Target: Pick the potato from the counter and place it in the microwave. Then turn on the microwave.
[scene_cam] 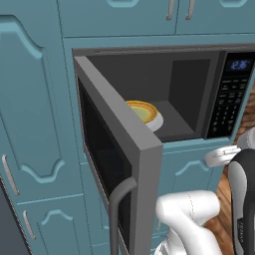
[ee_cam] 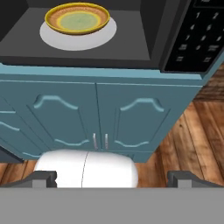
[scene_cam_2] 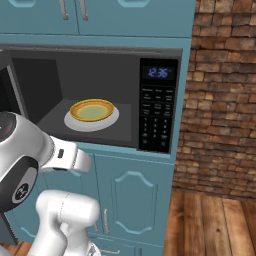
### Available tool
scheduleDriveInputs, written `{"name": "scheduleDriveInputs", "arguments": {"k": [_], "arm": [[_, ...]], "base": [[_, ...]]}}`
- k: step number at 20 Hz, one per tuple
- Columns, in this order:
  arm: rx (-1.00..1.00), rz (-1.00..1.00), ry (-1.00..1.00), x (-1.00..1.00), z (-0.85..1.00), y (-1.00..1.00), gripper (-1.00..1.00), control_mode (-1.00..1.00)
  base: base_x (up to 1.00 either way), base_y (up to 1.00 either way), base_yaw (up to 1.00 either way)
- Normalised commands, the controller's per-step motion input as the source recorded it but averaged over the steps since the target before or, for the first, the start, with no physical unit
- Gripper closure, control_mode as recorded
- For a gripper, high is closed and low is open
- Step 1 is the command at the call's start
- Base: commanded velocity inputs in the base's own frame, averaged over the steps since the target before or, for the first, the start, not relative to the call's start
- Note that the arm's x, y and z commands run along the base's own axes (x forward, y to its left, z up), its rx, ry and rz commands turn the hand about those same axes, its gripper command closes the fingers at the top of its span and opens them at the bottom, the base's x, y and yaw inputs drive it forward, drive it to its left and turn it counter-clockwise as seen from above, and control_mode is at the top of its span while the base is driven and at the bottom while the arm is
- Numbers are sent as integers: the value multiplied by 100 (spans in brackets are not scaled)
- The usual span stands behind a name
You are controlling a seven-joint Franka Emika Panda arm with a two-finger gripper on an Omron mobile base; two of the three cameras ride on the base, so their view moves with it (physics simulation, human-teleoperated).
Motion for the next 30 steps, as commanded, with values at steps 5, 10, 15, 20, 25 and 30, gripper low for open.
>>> {"name": "scheduleDriveInputs", "arguments": {"k": [5, 10, 15, 20, 25, 30], "arm": [[0, -1, 0, -4, 0, -3, -100, -100], [0, -1, 0, -5, 0, 0, -100, -100], [0, -1, 0, -6, 0, 0, -100, -100], [0, -2, 0, -8, 0, -3, -100, -100], [0, -3, 1, -4, 0, 0, -100, -100], [0, 0, 0, -9, 0, -1, -100, -100]], "base": [[0, 0, 0], [0, 0, 0], [0, 0, 0], [0, 0, 0], [0, 0, 0], [0, 0, 0]]}}
